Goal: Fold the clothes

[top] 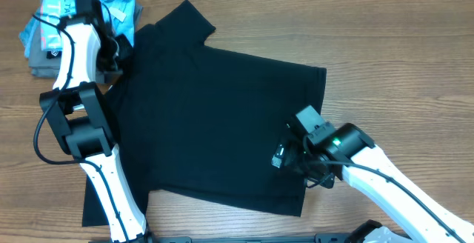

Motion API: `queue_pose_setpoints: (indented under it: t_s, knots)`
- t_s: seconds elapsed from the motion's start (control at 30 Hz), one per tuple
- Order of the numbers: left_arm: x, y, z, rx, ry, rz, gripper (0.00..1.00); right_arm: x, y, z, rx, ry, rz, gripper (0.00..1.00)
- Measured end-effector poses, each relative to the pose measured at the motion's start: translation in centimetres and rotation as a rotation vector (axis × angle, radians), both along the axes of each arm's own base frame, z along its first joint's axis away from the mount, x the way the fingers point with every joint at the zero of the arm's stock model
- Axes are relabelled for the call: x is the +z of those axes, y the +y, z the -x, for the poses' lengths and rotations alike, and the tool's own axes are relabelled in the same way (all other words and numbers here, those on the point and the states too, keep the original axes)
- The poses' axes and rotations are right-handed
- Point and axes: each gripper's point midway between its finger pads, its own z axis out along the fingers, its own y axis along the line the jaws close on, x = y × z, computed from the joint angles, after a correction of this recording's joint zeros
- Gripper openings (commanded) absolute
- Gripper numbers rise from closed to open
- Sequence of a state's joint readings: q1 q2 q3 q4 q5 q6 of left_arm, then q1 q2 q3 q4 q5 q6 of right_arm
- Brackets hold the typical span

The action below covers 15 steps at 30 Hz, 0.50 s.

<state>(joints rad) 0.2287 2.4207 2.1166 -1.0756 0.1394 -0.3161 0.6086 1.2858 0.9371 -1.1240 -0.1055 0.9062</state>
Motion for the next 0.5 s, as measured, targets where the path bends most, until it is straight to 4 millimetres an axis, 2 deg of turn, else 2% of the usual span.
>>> queue_pose_setpoints:
  t_s: [0.03,0.07,0.1,0.17,0.23,0.3,0.47,0.5]
  knots:
    - [1.7,-0.3,-0.9,-0.008,-0.029,0.002,0.74,-0.7,0.0,-0.1,0.003,0.021,0.017,1.0]
    - [3.1,-0.5,-1.3,-0.017,-0.051,0.001,0.83,-1.2,-0.1,0.0,0.005,0.041,0.035,1.0]
    - [4.7,-0.8,-1.3,-0.024,-0.053,0.003,0.86,-1.6,-0.2,0.1,0.006,0.058,0.048,1.0]
    - [6.7,-1.6,-1.4,-0.039,-0.064,0.004,0.87,-2.5,-0.2,0.2,0.009,0.091,0.072,1.0]
    - [9.6,-3.2,-1.6,-0.07,-0.094,0.002,0.88,-3.4,-0.4,0.3,0.01,0.123,0.096,1.0]
    - [11.6,-4.9,-1.4,-0.103,-0.108,0.003,0.88,-3.8,-0.4,0.4,0.012,0.138,0.107,1.0]
    - [15.9,-8.3,0.5,-0.167,-0.111,0.015,0.9,-3.8,-0.5,0.4,0.013,0.142,0.111,1.0]
    - [16.4,-8.5,1.0,-0.17,-0.108,0.016,0.9,-3.8,-0.5,0.5,0.013,0.144,0.112,0.94]
